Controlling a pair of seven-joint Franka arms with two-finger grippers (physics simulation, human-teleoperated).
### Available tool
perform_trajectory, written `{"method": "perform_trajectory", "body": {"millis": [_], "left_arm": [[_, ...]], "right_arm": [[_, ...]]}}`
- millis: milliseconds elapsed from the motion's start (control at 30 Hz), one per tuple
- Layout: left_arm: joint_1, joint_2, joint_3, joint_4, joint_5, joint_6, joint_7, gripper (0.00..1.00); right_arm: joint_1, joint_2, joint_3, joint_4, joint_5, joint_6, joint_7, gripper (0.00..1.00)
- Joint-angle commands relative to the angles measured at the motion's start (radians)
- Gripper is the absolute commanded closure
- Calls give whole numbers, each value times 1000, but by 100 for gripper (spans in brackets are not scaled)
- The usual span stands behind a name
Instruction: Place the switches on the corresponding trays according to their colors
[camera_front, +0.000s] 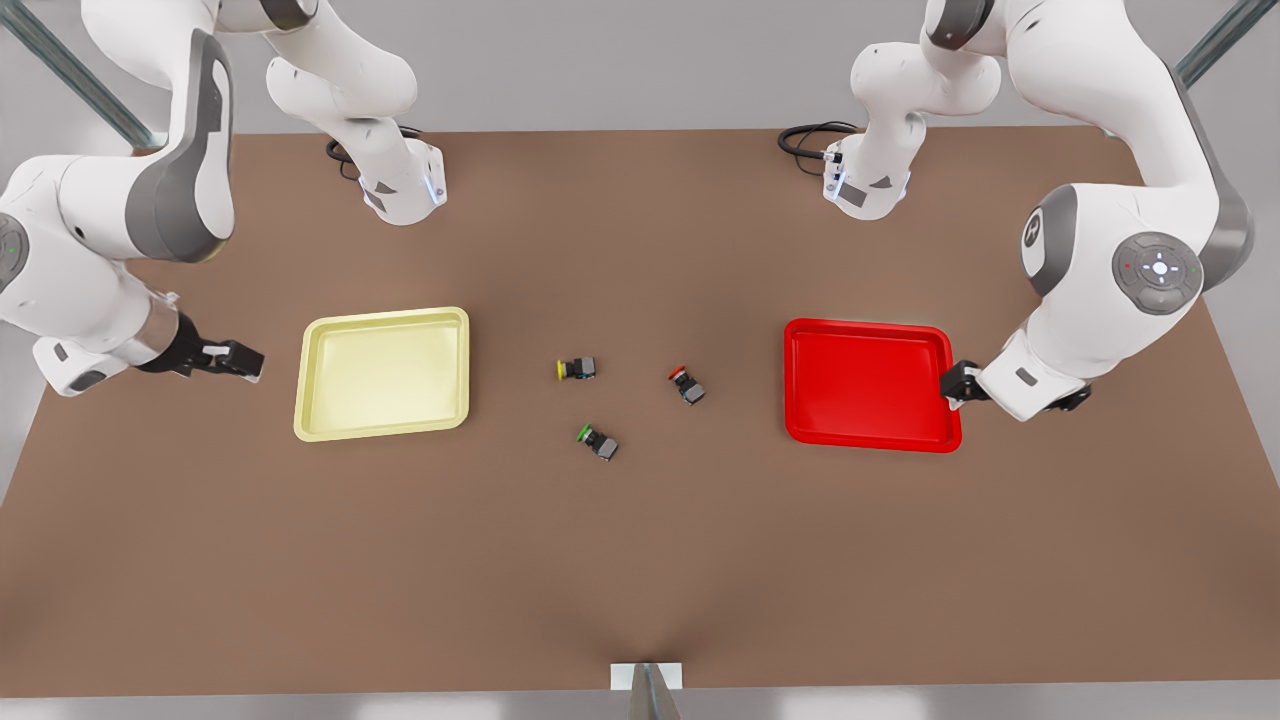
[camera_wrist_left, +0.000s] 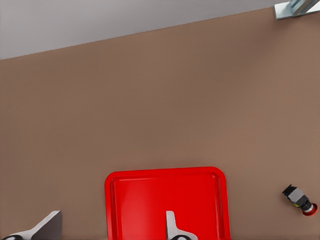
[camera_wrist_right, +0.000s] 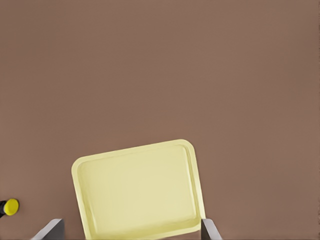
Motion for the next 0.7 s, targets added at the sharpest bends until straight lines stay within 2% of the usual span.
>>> {"method": "perform_trajectory", "body": {"millis": [0, 100, 167, 233, 367, 467, 567, 633, 667], "left_arm": [[0, 0, 0, 0, 1, -1, 0, 0], [-2, 8, -2, -2, -7, -1, -101, 0], [-63, 29, -3, -54, -43, 9, -352, 0], [-138, 57, -3, -141, -122, 98, -534, 0], [-294, 67, -3, -351, -206, 366, -883, 0], [-385, 95, -3, -446, -241, 483, -1014, 0], [-449, 162, -3, -466, -261, 600, -1097, 0], [-486, 169, -3, -586, -303, 802, -1121, 0], [-502, 179, -3, -600, -309, 833, -1121, 0]], "right_arm": [[3, 0, 0, 0, -2, 0, 0, 0], [6, 0, 5, -6, 3, 4, 12, 0], [23, 4, 20, -3, 6, 6, 14, 0], [26, 32, 149, 2, -5, 7, 14, 0], [17, 47, 288, -29, -9, 27, 2, 0], [50, 69, 302, -24, 6, 35, -46, 0], [147, 86, 308, -34, 12, 70, -51, 0], [147, 86, 319, -63, 14, 77, -74, 0], [147, 84, 333, -83, 12, 93, -97, 0]]}}
